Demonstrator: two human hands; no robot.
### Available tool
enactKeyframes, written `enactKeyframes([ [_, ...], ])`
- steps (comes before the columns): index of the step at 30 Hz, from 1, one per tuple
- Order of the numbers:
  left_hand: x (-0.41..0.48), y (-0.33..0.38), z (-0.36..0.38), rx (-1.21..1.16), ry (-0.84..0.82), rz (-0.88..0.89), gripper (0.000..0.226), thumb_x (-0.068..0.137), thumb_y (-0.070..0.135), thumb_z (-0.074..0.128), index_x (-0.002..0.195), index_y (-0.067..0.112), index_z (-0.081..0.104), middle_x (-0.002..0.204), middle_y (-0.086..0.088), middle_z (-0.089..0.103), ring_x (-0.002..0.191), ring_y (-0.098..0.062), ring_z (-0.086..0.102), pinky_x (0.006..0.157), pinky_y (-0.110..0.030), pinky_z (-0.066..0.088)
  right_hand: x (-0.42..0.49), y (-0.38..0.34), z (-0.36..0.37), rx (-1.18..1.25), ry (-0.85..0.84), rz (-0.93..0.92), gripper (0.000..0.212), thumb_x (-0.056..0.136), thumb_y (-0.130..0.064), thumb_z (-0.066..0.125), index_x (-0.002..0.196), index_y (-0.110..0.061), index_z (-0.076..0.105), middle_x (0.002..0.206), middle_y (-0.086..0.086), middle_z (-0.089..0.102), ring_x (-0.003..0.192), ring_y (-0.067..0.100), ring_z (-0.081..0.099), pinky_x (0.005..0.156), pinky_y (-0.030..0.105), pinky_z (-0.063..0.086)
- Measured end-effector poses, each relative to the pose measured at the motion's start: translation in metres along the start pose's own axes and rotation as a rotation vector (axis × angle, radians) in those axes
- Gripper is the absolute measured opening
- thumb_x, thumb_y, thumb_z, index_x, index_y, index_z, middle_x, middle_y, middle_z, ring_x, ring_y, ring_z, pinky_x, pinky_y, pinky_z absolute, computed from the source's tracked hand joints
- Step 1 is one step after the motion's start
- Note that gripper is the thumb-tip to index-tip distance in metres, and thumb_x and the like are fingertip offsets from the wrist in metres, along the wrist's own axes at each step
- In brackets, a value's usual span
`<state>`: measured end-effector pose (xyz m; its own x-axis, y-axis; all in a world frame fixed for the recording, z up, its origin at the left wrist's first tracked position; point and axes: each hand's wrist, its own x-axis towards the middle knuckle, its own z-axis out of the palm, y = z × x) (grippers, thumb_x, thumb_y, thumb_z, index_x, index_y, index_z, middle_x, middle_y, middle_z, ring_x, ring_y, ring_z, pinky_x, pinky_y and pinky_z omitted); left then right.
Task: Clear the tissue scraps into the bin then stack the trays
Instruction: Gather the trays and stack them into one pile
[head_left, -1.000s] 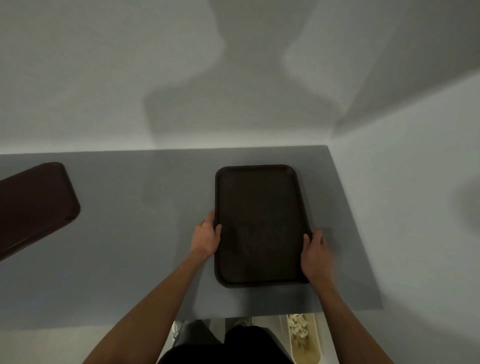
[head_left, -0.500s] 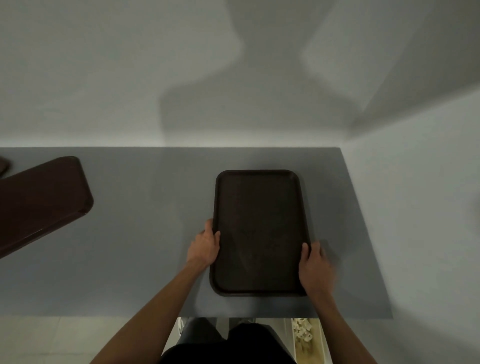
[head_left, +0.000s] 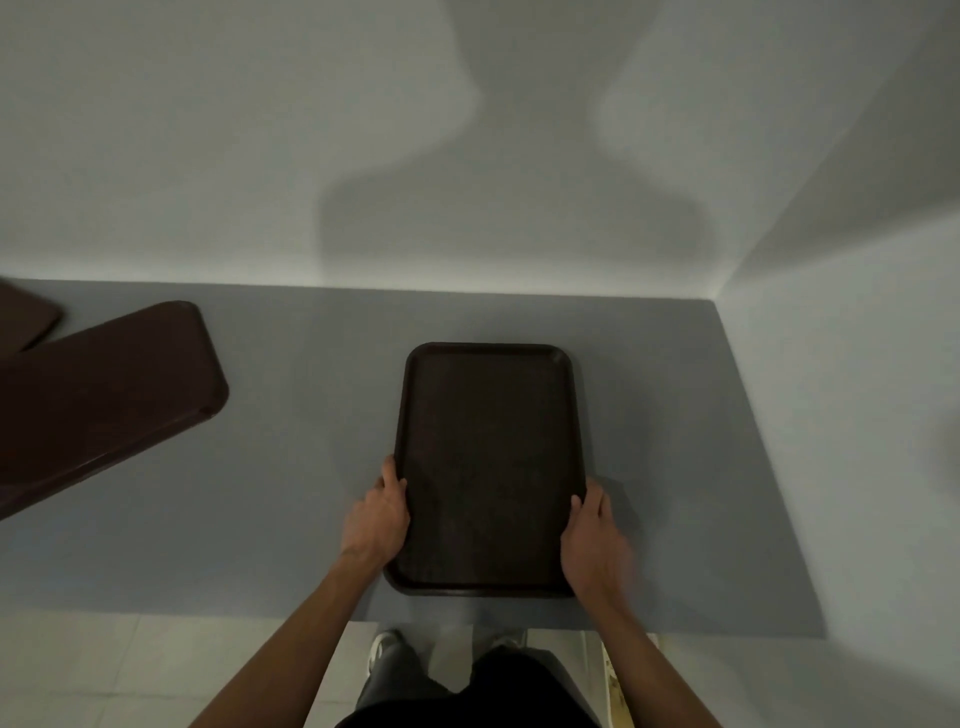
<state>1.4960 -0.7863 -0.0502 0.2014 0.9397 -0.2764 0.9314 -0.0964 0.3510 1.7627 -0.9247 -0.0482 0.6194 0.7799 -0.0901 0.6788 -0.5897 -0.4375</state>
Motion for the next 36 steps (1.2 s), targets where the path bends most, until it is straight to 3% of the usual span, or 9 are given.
enactKeyframes([
  [5, 0.004, -0.044, -0.03, -0.1, -0.019, -0.027, 0.022, 0.11, 0.033, 0.033, 0.125, 0.017, 0.035, 0.104, -0.018, 0.07, 0.085, -0.04, 0.069, 0.076, -0.052, 0.057, -0.018, -0.048, 0.012, 0.001, -0.057, 0.076, 0.032, 0.113, -0.032, 0.035, 0.137, -0.014, 0.046, 0.125, 0.009, 0.065, 0.092, 0.032, 0.071, 0.068, 0.036, 0.044],
  [9, 0.005, -0.084, -0.056, -0.11, -0.046, -0.046, 0.014, 0.11, 0.029, 0.037, 0.11, 0.015, 0.04, 0.105, -0.018, 0.068, 0.089, -0.04, 0.067, 0.077, -0.047, 0.054, -0.027, -0.084, 0.028, -0.028, -0.076, 0.14, 0.021, 0.113, -0.04, 0.034, 0.109, -0.02, 0.041, 0.102, 0.008, 0.066, 0.07, 0.025, 0.056, 0.064, 0.037, 0.043],
  [15, -0.001, -0.143, -0.085, -0.075, -0.094, -0.065, 0.015, 0.111, 0.029, 0.031, 0.118, 0.017, 0.036, 0.108, -0.014, 0.063, 0.084, -0.033, 0.064, 0.072, -0.045, 0.05, -0.035, -0.134, 0.057, -0.08, -0.133, 0.047, 0.029, 0.113, -0.044, 0.03, 0.112, -0.017, 0.038, 0.099, 0.015, 0.072, 0.088, 0.042, 0.071, 0.067, 0.041, 0.042],
  [18, -0.001, -0.169, -0.1, -0.078, -0.093, -0.102, 0.02, 0.112, 0.032, 0.029, 0.124, 0.018, 0.037, 0.11, -0.012, 0.06, 0.084, -0.028, 0.061, 0.073, -0.043, 0.048, -0.042, -0.162, 0.075, -0.126, -0.135, 0.002, 0.03, 0.113, -0.043, 0.029, 0.115, -0.015, 0.039, 0.098, 0.016, 0.073, 0.088, 0.042, 0.072, 0.066, 0.042, 0.043],
  [23, 0.01, -0.213, -0.123, -0.089, -0.097, -0.153, 0.027, 0.111, 0.033, 0.034, 0.135, 0.02, 0.039, 0.116, -0.012, 0.061, 0.089, -0.025, 0.062, 0.081, -0.045, 0.056, -0.049, -0.202, 0.101, -0.185, -0.162, -0.039, 0.038, 0.113, -0.042, 0.027, 0.126, -0.008, 0.041, 0.102, 0.018, 0.074, 0.092, 0.041, 0.073, 0.07, 0.045, 0.051],
  [26, 0.016, -0.226, -0.133, -0.093, -0.101, -0.192, 0.031, 0.111, 0.035, 0.034, 0.138, 0.021, 0.04, 0.118, -0.012, 0.06, 0.089, -0.023, 0.057, 0.078, -0.042, 0.051, -0.052, -0.22, 0.11, -0.204, -0.17, -0.056, 0.038, 0.113, -0.04, 0.028, 0.127, -0.007, 0.041, 0.104, 0.019, 0.073, 0.093, 0.042, 0.072, 0.072, 0.045, 0.05],
  [33, 0.018, -0.227, -0.132, -0.124, -0.09, -0.258, 0.029, 0.11, 0.037, 0.034, 0.135, 0.024, 0.039, 0.117, -0.01, 0.062, 0.099, -0.032, 0.065, 0.083, -0.048, 0.055, -0.039, -0.23, 0.112, -0.249, -0.174, -0.061, 0.037, 0.112, -0.04, 0.029, 0.126, -0.007, 0.041, 0.1, 0.02, 0.075, 0.091, 0.044, 0.073, 0.073, 0.048, 0.055],
  [36, 0.021, -0.233, -0.136, -0.214, -0.128, -0.263, 0.022, 0.11, 0.035, 0.037, 0.12, 0.018, 0.046, 0.114, -0.015, 0.064, 0.097, -0.033, 0.064, 0.088, -0.05, 0.055, -0.03, -0.225, 0.106, -0.149, -0.284, -0.03, 0.036, 0.112, -0.043, 0.031, 0.12, -0.01, 0.044, 0.11, 0.024, 0.072, 0.101, 0.047, 0.07, 0.077, 0.048, 0.051],
])
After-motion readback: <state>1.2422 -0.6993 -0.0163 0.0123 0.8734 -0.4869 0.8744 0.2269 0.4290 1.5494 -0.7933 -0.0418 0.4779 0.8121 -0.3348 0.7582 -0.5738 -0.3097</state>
